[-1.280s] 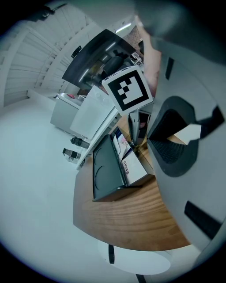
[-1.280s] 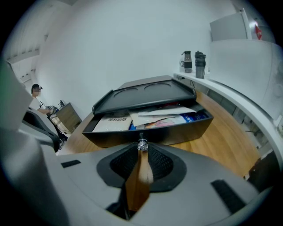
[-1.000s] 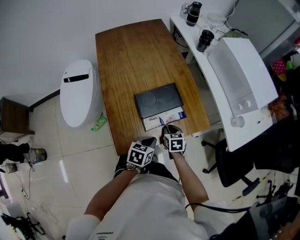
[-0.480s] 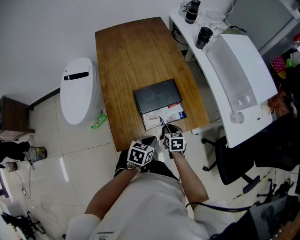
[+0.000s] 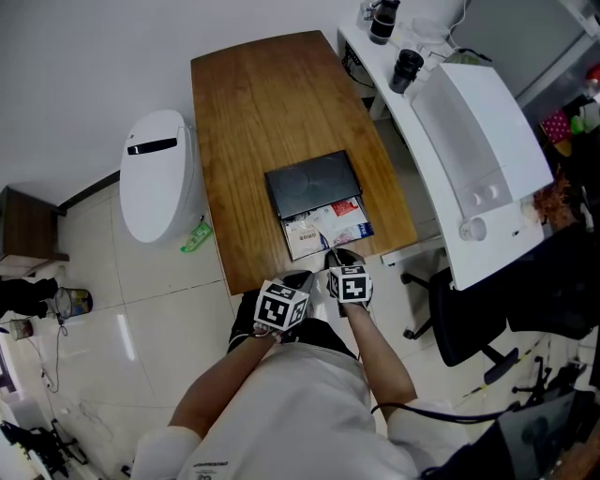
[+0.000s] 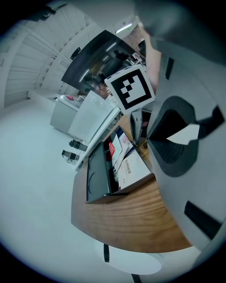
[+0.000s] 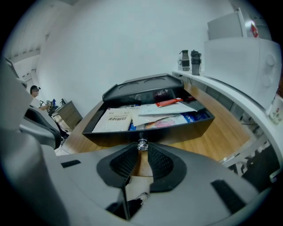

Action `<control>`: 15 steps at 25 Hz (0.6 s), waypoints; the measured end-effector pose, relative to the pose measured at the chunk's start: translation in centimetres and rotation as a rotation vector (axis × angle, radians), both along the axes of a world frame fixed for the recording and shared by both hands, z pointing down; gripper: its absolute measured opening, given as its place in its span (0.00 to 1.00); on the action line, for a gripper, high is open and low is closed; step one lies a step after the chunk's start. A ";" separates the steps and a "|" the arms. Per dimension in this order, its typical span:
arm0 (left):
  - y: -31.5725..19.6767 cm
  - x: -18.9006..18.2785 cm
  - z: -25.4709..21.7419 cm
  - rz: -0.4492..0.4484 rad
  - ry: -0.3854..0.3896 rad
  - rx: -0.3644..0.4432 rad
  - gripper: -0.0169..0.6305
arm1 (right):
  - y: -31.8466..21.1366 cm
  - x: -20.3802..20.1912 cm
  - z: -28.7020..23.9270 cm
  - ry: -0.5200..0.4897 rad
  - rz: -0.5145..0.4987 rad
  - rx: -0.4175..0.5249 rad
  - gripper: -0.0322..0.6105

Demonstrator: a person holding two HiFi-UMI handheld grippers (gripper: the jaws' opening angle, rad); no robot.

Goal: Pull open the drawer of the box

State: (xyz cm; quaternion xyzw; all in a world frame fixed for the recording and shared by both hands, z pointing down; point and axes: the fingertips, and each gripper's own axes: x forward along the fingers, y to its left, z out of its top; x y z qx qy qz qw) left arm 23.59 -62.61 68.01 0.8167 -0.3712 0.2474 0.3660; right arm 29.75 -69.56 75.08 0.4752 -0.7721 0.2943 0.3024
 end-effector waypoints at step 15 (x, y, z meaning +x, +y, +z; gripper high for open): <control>1.6 -0.7 -0.3 -0.035 -0.008 0.004 0.03 | 0.3 0.1 0.0 -0.009 -0.017 0.006 0.14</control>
